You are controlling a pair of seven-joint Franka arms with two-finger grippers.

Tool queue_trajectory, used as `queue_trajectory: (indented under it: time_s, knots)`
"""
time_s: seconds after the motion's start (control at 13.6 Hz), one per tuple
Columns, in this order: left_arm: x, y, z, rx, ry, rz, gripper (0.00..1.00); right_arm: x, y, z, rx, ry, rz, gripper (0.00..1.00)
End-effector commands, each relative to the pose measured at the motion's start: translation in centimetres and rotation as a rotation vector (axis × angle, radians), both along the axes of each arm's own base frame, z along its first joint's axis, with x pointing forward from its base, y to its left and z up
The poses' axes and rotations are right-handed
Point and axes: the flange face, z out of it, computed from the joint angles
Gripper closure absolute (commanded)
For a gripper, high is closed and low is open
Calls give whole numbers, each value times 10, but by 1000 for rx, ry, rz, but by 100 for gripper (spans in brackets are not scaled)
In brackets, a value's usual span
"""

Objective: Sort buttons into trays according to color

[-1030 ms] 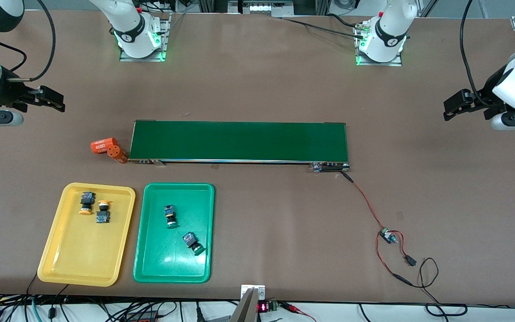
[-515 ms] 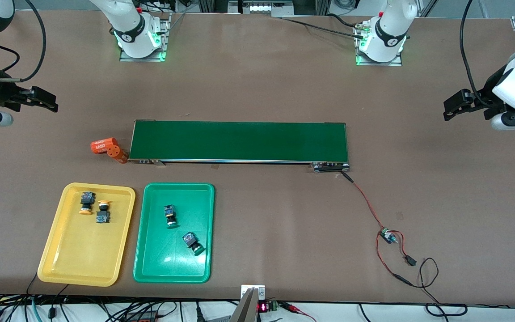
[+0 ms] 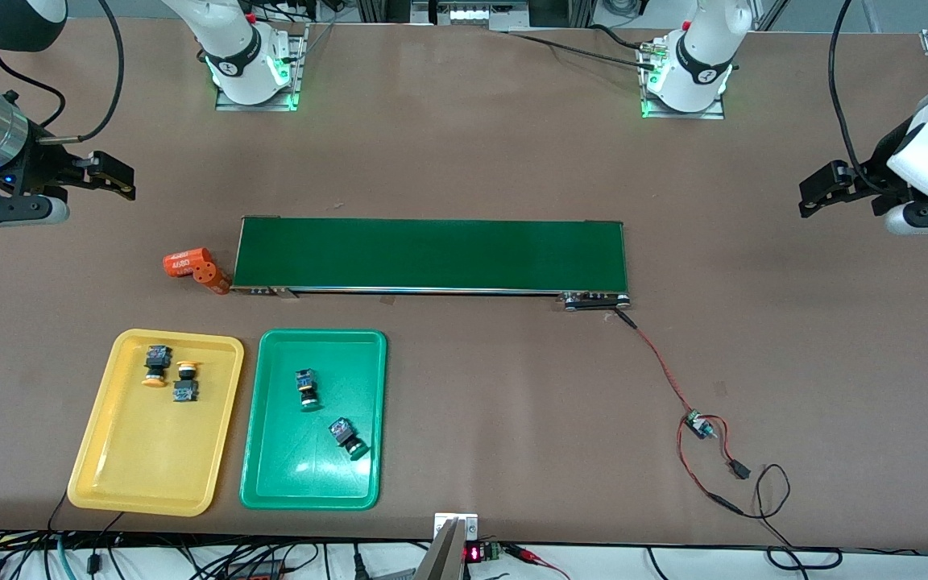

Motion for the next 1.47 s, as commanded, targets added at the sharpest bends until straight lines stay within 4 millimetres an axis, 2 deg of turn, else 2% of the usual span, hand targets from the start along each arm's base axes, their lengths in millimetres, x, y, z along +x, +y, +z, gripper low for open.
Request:
queue_trajectory:
  time_s: [0.0, 0.44, 0.59, 1.4]
  knots:
    - [-2, -1, 7, -15, 4, -8, 0, 1, 0, 6, 27, -10, -8, 0]
    - [-2, -1, 7, -15, 4, -8, 0, 6, 10, 6, 78, -34, -9, 0]
    - [-2, -1, 7, -15, 4, -8, 0, 8, 10, 4, 76, -39, -76, 0]
    - [-2, -1, 7, -15, 4, -8, 0, 10, 15, 2, 76, -45, -75, 0]
